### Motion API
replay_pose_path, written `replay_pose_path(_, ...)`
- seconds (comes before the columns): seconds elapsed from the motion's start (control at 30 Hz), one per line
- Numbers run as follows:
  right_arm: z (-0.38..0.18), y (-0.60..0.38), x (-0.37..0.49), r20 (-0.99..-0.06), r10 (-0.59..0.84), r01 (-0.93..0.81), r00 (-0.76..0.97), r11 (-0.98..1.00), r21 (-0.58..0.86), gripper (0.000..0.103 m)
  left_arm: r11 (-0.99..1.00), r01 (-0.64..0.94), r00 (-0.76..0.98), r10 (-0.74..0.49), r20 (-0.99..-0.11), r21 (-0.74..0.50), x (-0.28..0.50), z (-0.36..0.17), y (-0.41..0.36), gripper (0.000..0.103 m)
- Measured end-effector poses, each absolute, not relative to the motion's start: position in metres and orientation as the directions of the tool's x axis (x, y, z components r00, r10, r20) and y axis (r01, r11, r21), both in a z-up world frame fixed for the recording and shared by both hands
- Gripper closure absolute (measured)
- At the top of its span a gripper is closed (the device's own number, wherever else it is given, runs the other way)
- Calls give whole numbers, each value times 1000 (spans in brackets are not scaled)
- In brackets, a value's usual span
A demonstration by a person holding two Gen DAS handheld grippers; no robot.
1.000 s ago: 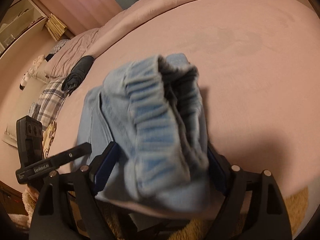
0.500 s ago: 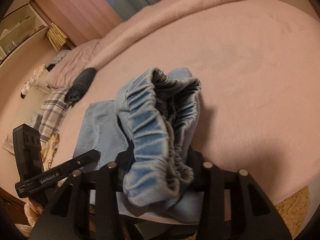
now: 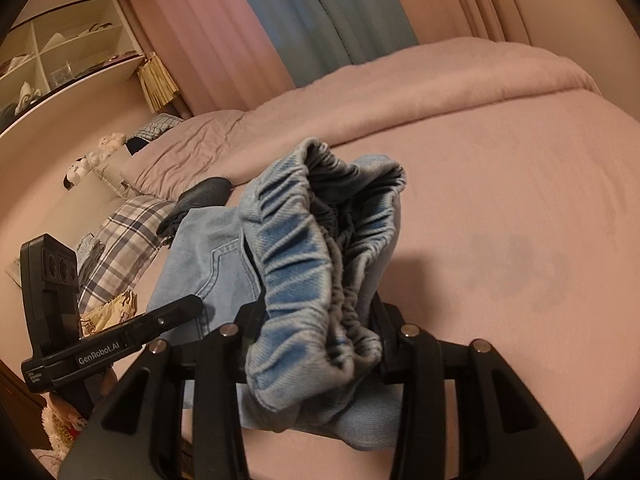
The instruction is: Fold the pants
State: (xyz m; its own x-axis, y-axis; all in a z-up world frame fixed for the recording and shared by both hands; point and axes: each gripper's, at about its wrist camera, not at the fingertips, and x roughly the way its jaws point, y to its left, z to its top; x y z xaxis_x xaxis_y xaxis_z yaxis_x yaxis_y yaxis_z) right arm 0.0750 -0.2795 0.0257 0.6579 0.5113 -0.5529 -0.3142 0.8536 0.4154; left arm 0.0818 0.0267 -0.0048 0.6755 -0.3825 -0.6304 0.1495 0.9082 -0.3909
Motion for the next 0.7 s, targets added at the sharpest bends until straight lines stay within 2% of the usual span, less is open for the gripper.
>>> replay_pose_path(0.27,16,-264,107,-580,512,-320,634,856,407,63,922,85,669,-334,-664,-378,116,-23,30,81)
replay_pose_path(0.6,-38,-240,139,-703,458,-260,544,889,378,62,929,-14,574,-295,-764,-369,135,-79,43,81)
replay_pose_path(0.7,-50,-240,142,-727,431,-239,534,902,359,58,925,-18,576,-301,-760,-380,134,-84,45,81)
